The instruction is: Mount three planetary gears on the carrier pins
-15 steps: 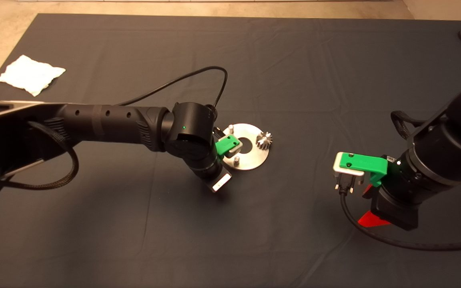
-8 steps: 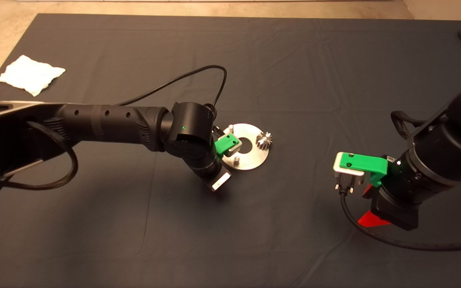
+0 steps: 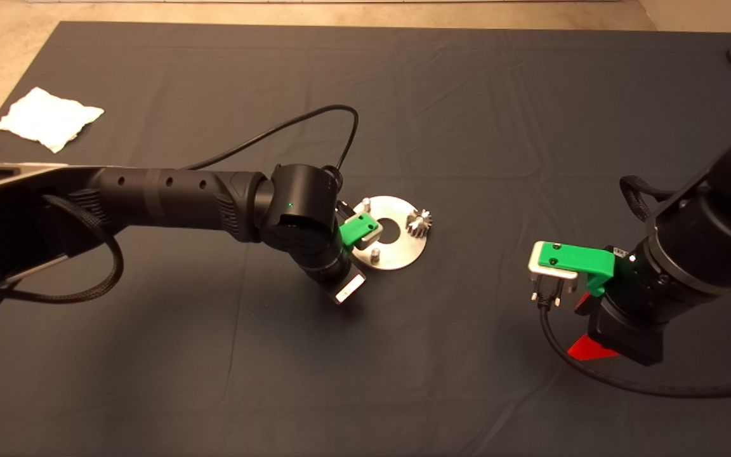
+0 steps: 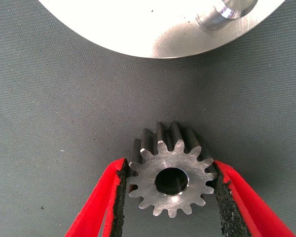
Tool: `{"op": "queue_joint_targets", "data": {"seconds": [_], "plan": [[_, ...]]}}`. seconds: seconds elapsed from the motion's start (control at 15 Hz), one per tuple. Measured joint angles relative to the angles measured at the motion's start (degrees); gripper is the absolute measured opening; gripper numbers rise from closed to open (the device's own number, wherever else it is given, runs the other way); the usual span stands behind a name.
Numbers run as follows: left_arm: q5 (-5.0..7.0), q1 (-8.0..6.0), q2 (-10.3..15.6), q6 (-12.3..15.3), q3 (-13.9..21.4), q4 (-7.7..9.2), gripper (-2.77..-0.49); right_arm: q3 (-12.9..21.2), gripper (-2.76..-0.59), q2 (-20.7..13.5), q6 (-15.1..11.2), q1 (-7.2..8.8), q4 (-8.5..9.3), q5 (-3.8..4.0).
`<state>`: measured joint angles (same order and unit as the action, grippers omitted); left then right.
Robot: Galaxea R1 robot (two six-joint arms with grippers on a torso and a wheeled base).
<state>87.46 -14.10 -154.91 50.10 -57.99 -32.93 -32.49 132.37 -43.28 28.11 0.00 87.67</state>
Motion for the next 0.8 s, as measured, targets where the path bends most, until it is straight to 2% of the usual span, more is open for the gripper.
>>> {"op": "queue_joint_targets", "data": {"seconds": [0.8], "plan": [[0.0, 0.0, 0.0, 0.0, 0.0, -0.06, -2.3, 0.0, -1.92, 0.0, 0.0, 0.02, 0.0, 0.0]]}}
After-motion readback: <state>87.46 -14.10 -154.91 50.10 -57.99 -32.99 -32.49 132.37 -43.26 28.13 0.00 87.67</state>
